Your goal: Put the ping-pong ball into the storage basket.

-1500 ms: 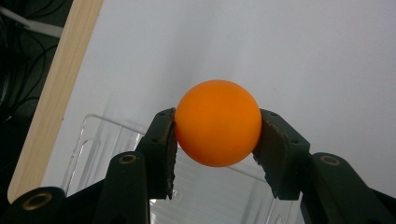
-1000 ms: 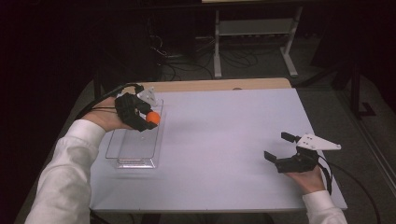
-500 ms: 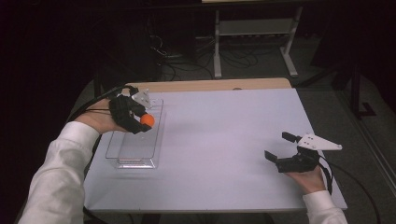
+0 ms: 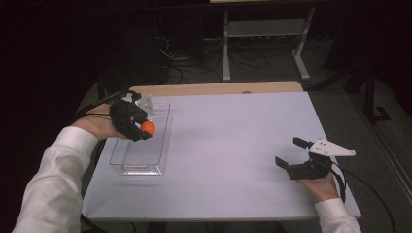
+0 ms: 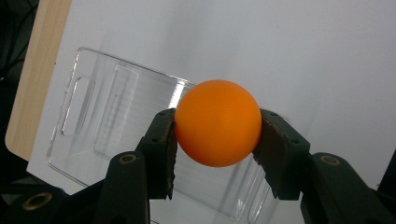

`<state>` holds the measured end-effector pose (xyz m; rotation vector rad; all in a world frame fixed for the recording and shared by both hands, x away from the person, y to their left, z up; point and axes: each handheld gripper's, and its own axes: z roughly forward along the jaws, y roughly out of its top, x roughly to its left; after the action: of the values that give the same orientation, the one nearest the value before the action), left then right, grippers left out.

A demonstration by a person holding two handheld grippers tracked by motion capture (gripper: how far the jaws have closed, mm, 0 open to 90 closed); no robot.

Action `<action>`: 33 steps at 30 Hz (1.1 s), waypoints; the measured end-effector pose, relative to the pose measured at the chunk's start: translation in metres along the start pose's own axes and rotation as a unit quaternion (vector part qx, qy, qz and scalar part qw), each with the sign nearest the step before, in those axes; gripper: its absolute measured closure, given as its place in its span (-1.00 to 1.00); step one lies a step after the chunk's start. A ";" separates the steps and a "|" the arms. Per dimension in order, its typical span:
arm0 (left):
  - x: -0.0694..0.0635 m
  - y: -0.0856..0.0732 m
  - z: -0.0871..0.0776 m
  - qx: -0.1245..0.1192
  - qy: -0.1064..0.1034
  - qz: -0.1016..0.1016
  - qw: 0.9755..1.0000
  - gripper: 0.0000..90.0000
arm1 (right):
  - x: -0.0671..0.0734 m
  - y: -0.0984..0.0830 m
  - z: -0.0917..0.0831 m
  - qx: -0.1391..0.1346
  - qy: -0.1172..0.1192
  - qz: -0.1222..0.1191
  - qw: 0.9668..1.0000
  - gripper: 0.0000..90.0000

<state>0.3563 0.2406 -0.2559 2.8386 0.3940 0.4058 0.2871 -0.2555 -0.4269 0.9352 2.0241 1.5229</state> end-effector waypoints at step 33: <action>-0.004 -0.005 0.026 0.043 -0.022 0.019 0.999 0.13 | 0.001 0.001 -0.001 -0.001 -0.001 -0.003 1.000 -1.00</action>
<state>0.3592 0.2391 -0.2825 2.9374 0.3574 0.3394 0.2860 -0.2548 -0.4262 0.9290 2.0220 1.5195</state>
